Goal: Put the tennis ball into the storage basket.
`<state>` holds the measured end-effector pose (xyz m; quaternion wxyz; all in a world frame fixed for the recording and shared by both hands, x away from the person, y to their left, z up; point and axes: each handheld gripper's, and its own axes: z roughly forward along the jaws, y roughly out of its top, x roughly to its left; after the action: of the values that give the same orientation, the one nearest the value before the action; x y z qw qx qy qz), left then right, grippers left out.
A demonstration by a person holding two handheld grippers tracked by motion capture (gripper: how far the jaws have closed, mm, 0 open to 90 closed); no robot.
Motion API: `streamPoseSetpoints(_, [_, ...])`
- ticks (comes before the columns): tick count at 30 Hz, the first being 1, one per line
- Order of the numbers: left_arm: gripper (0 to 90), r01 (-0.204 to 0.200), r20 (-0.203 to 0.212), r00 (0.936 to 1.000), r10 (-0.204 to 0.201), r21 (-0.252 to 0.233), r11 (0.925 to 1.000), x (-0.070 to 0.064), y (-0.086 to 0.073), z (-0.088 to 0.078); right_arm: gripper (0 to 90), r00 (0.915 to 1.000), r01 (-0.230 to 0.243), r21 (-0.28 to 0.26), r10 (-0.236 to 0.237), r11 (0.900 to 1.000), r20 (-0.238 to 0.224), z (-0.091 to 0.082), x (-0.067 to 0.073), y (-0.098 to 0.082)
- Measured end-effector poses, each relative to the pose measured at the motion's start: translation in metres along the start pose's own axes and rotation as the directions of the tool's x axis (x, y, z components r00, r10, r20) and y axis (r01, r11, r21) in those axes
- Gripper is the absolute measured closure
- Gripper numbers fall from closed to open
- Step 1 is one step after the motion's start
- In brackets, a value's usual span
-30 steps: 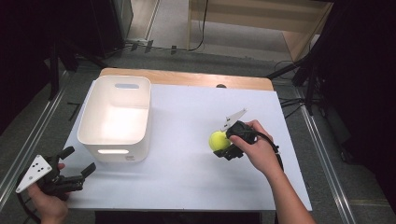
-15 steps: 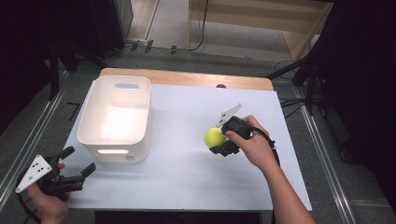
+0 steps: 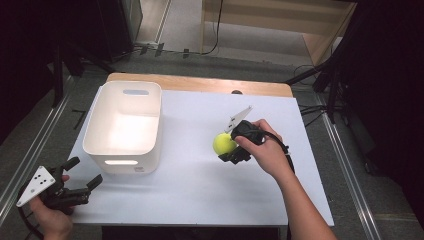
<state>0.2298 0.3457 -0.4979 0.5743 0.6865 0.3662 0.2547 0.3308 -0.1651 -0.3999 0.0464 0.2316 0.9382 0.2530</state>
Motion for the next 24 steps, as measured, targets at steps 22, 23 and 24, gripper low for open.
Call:
streamPoseSetpoints(22, [0.0,0.0,0.003,1.0,0.0,-0.003,1.0,0.0,0.0,0.0,24.3,0.9997,0.014,-0.002,-0.014,1.0,-0.02,-0.002,0.0,0.026])
streamPoseSetpoints(23, [0.0,0.0,0.003,1.0,0.0,-0.003,1.0,0.0,0.0,0.0,24.3,0.9995,0.027,-0.007,-0.027,1.0,-0.018,-0.002,0.0,0.027])
streamPoseSetpoints(24, [0.0,0.002,0.003,1.0,-0.002,-0.004,1.0,0.0,0.0,0.0,24.3,0.9997,0.017,0.0,-0.017,1.0,-0.02,-0.002,0.0,0.028])
